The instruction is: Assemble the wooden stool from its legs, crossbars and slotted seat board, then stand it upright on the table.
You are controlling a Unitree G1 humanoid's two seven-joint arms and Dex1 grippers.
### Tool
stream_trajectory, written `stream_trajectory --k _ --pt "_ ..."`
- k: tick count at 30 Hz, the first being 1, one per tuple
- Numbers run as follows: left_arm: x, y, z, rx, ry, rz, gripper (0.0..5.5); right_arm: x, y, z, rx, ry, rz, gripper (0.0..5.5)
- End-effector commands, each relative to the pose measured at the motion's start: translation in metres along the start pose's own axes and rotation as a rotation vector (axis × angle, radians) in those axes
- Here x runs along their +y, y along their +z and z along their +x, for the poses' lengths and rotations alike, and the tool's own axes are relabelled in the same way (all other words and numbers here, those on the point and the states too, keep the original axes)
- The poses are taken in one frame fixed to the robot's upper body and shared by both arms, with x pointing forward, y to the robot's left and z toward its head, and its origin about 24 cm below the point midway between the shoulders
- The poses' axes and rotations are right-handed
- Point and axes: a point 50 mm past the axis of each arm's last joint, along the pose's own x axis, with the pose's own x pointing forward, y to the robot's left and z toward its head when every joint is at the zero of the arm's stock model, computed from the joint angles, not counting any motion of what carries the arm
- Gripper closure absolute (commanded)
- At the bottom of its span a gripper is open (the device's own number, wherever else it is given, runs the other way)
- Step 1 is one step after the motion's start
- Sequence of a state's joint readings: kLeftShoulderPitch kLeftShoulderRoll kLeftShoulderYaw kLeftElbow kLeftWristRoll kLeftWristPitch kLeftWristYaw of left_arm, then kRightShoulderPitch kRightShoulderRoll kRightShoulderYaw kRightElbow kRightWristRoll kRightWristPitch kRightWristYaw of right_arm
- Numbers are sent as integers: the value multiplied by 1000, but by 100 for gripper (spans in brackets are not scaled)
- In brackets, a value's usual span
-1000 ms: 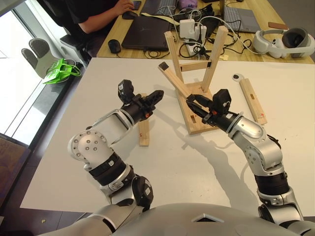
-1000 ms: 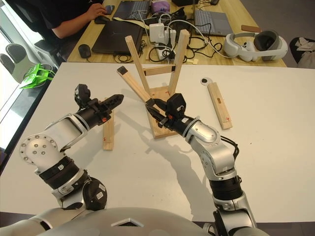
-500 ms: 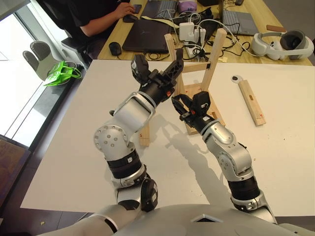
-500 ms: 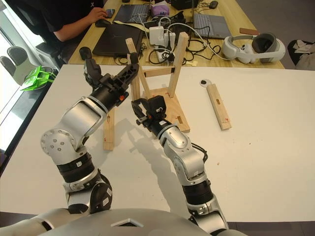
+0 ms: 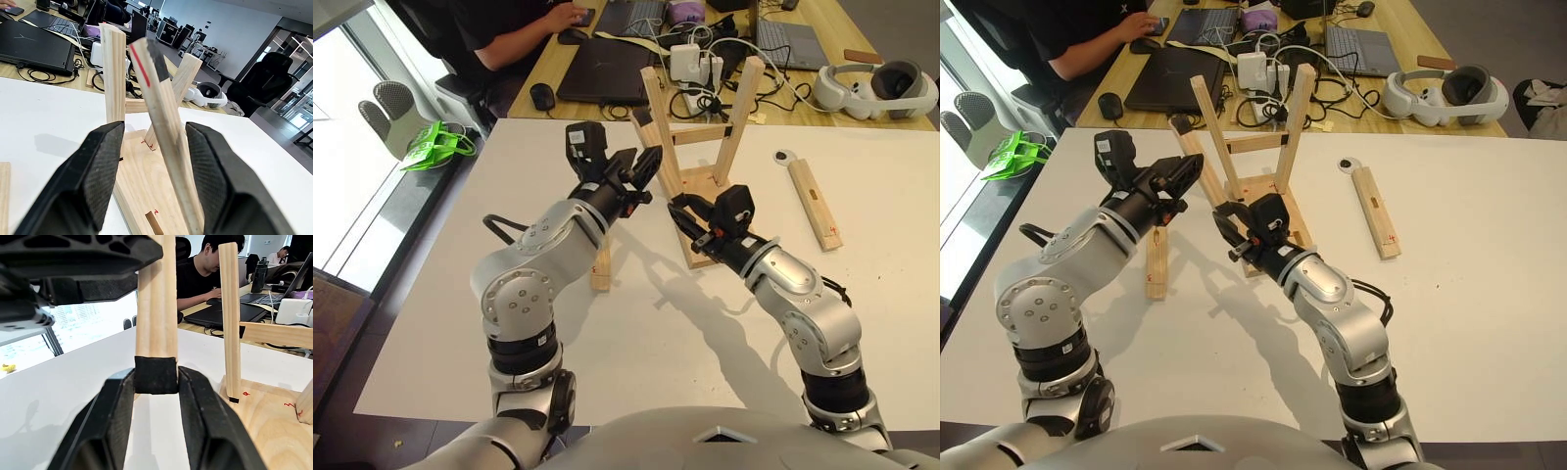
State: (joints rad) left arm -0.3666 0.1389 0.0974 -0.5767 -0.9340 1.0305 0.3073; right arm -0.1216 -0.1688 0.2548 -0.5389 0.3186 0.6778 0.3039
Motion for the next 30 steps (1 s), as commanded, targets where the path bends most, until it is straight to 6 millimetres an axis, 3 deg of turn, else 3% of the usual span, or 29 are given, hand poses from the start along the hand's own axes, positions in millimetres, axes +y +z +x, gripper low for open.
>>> stream_trajectory --k 1,6,11,23,30 --pt "-3 6 4 -22 -38 -98 318 3 2 -2 4 41 -31 423" --pt "-2 11 5 -31 -74 -242 318 6 2 0 -4 52 -52 423" --pt "3 11 3 -10 -56 -238 318 6 3 3 -10 51 -69 423" --pt "8 22 -1 2 -127 -135 489 3 6 3 -12 70 -87 423" --pt "8 19 -3 17 -145 -158 508 2 7 1 -17 93 -130 423"
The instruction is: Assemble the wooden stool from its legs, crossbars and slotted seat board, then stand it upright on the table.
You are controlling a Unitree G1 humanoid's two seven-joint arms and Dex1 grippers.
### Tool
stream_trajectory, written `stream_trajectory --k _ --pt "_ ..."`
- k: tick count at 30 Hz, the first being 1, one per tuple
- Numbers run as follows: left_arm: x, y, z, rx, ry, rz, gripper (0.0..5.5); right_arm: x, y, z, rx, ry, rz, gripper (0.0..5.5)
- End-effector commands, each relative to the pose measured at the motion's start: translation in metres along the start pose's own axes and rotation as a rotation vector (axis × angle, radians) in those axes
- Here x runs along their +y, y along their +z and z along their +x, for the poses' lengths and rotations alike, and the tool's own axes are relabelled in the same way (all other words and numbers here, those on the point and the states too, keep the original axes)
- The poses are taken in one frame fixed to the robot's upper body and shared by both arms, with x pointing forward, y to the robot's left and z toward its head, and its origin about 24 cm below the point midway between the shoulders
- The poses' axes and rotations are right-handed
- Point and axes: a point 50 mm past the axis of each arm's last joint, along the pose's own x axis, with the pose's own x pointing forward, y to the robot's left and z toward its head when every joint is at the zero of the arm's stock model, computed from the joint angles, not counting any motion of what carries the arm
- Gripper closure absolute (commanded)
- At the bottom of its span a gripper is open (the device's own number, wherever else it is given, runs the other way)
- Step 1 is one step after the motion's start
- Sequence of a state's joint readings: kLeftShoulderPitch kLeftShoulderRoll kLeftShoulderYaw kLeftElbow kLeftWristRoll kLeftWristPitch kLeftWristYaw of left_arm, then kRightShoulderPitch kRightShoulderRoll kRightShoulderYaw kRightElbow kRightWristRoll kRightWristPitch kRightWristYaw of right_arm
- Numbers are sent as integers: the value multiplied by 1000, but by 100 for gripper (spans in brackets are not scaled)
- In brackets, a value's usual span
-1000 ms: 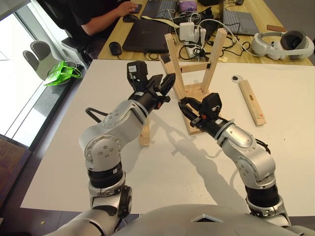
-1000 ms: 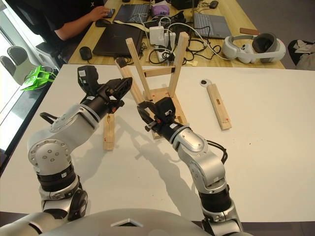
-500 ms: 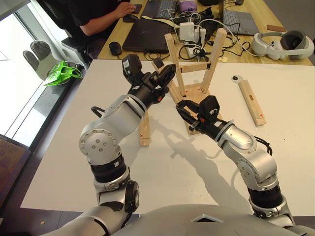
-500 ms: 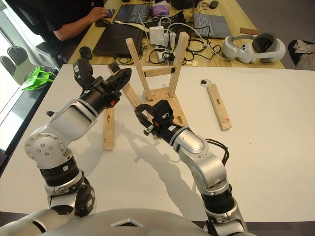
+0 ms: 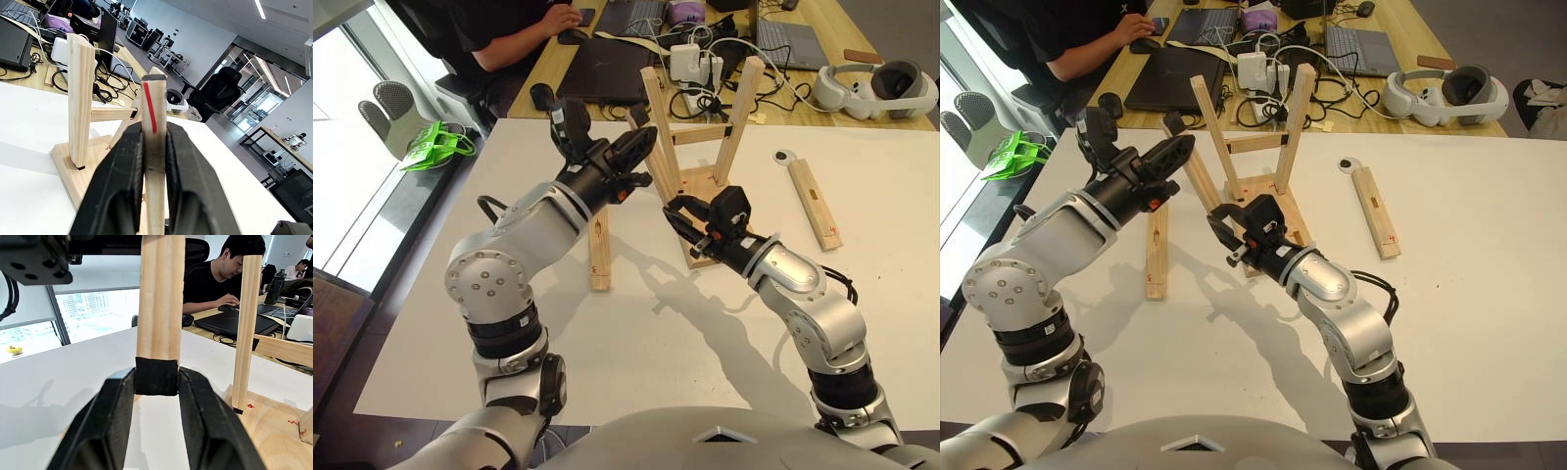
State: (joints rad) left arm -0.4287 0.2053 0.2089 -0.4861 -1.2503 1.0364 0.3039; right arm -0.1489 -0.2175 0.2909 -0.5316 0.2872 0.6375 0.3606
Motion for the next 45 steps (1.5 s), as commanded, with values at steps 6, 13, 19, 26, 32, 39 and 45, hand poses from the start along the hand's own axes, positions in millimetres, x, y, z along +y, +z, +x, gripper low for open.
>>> stream_trajectory --k 6,13,19,26,32,39,45 --pt "4 -4 -4 44 12 1 509 -13 1 0 -2 -35 -104 424" --pt "4 -8 -11 98 -14 20 509 -40 -3 -2 39 -146 -169 424" --pt "25 1 -17 71 104 31 509 -44 0 -5 12 -146 -176 387" --pt "22 4 -10 11 125 -33 509 -17 -3 -9 32 114 -142 276" --pt "48 5 -24 -47 441 40 509 -5 -1 -25 9 92 8 276" --pt "47 -43 -39 67 687 281 509 10 8 -15 -115 -158 329 276" --pt "49 -36 -30 -10 705 300 509 19 8 -10 -111 -179 364 276"
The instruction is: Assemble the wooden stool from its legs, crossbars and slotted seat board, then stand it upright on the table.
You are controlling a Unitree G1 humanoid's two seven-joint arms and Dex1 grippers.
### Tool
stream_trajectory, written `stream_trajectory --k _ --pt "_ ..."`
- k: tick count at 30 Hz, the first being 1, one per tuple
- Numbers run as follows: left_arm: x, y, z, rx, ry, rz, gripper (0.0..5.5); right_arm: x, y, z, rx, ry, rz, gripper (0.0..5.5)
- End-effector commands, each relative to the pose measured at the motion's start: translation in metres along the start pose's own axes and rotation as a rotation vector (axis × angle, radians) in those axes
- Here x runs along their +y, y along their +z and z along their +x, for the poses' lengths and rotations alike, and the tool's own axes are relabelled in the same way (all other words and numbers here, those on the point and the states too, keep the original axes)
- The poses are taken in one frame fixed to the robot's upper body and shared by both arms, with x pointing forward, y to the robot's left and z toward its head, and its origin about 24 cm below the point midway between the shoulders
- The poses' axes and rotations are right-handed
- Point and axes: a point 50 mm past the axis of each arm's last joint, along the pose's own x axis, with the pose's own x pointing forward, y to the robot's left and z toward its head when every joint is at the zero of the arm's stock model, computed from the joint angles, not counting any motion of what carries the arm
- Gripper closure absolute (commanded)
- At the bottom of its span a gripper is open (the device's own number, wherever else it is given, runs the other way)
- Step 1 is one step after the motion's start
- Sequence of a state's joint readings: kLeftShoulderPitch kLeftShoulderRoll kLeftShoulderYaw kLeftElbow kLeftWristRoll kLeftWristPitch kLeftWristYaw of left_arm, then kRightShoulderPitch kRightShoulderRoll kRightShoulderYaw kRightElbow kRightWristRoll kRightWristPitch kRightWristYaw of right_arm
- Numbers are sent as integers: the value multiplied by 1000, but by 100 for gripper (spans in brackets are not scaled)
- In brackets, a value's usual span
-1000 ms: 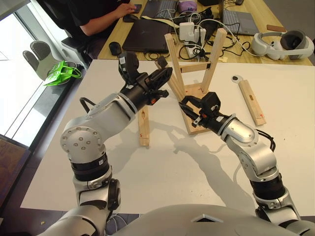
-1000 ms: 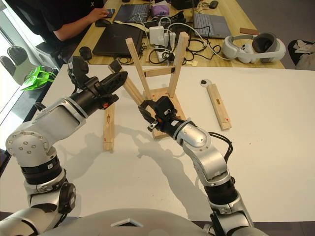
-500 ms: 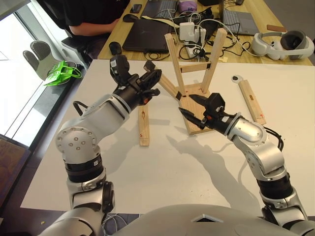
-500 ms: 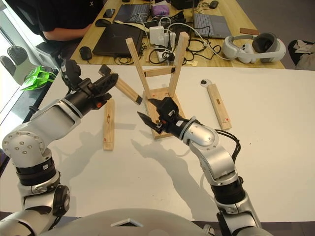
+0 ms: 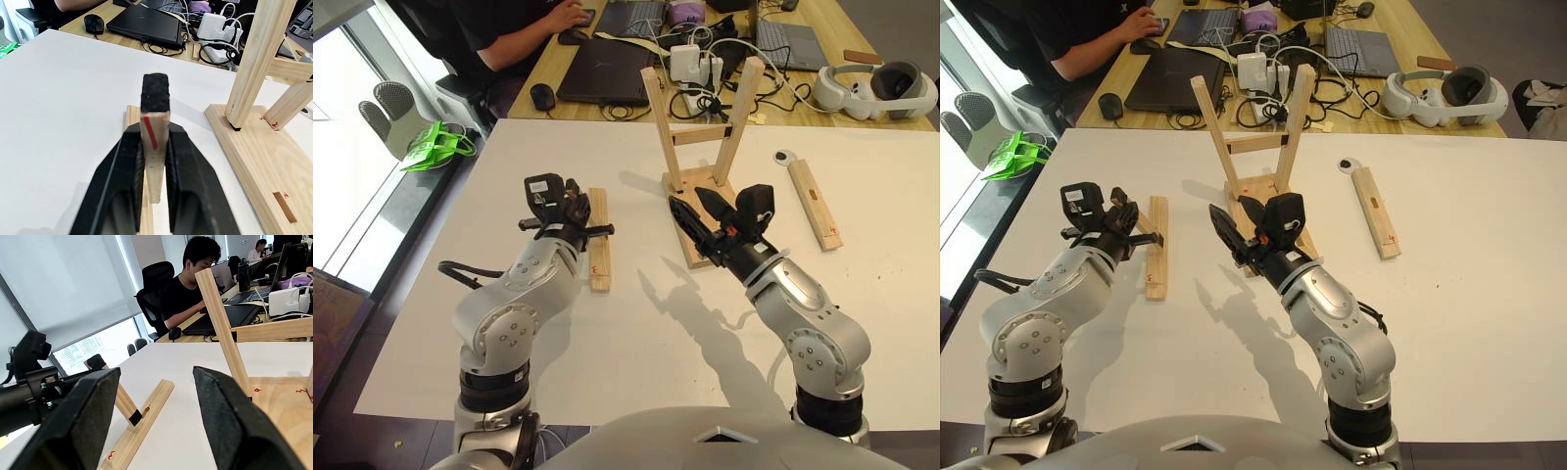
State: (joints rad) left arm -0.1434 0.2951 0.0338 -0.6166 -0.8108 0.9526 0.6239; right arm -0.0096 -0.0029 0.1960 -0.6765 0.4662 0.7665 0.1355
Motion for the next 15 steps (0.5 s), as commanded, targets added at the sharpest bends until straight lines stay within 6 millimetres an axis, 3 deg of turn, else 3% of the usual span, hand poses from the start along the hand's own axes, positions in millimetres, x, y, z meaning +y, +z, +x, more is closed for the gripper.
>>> stream_trajectory --k 1,7,15 --pt "-3 12 8 -74 5 -7 509 5 1 3 -9 -10 19 276" --pt "-14 8 21 -110 -11 69 509 4 3 8 -23 -35 26 276" --pt "-13 -12 19 -103 35 193 509 -12 13 10 -85 -182 5 276"
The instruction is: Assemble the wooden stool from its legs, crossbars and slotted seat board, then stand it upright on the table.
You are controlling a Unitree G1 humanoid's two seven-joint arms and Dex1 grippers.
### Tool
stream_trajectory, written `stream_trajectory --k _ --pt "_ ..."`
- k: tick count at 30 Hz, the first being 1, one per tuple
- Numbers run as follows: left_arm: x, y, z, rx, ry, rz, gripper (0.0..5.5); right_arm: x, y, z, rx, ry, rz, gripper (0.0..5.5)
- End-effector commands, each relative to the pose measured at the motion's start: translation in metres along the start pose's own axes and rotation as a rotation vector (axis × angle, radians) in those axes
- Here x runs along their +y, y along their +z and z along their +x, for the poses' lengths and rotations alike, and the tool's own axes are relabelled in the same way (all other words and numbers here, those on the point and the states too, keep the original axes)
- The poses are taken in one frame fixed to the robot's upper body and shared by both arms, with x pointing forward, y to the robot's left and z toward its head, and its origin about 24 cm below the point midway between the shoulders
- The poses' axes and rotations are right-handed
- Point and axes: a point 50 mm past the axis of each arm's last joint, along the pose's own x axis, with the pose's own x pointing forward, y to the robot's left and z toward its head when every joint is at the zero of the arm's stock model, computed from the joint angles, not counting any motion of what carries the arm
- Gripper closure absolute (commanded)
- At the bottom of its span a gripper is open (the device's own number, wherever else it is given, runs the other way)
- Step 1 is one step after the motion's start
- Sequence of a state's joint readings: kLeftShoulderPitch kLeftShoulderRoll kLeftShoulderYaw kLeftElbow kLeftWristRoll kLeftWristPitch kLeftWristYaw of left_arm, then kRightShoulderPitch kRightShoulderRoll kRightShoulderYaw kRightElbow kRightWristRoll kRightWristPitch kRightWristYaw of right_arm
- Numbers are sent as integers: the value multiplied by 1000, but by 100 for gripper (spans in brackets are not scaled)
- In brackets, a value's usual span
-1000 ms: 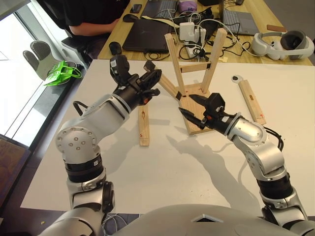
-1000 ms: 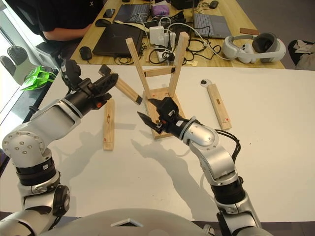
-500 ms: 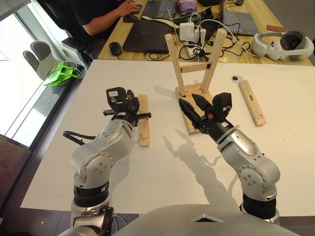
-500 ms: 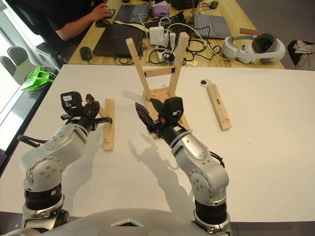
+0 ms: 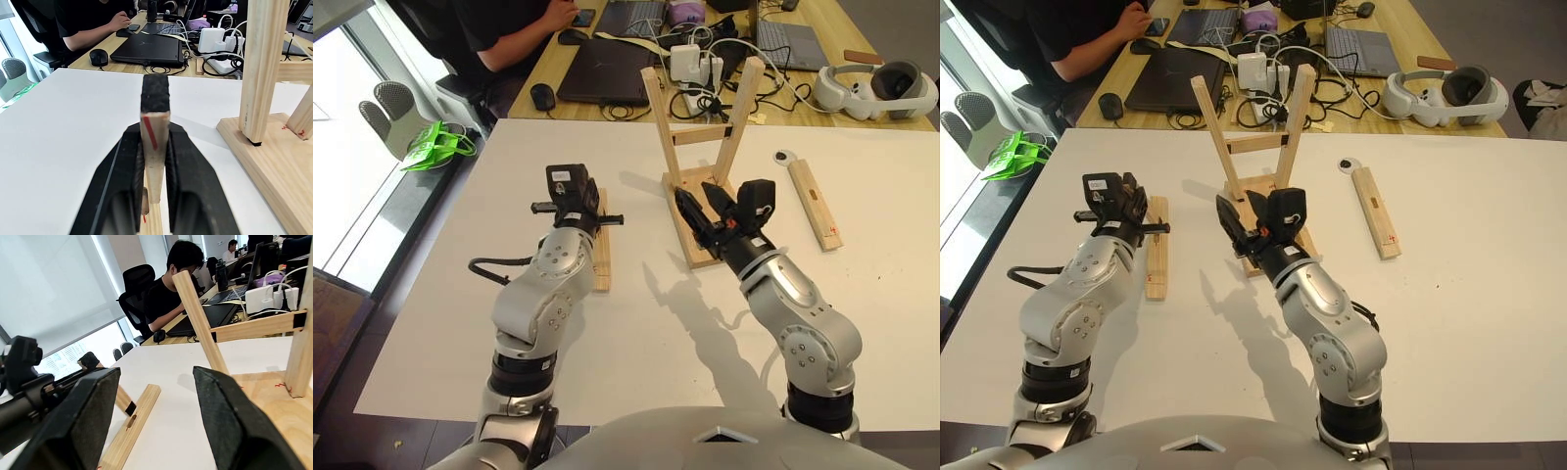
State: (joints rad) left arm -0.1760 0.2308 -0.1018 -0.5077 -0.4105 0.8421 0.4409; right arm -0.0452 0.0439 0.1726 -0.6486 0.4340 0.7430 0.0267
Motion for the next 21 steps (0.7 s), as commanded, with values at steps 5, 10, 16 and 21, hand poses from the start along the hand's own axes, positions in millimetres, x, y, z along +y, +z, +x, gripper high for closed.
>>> stream_trajectory --k 5,10,16,21 --pt "-1 -12 -2 11 18 36 509 -5 6 6 -36 -67 3 276" --pt "-2 -17 0 27 29 25 509 -6 6 8 -26 -66 -9 276" --pt "-4 -25 6 39 55 17 509 -6 6 9 -19 -60 -18 276" --pt "-8 -29 7 43 57 21 509 -6 5 9 -14 -56 -22 276"
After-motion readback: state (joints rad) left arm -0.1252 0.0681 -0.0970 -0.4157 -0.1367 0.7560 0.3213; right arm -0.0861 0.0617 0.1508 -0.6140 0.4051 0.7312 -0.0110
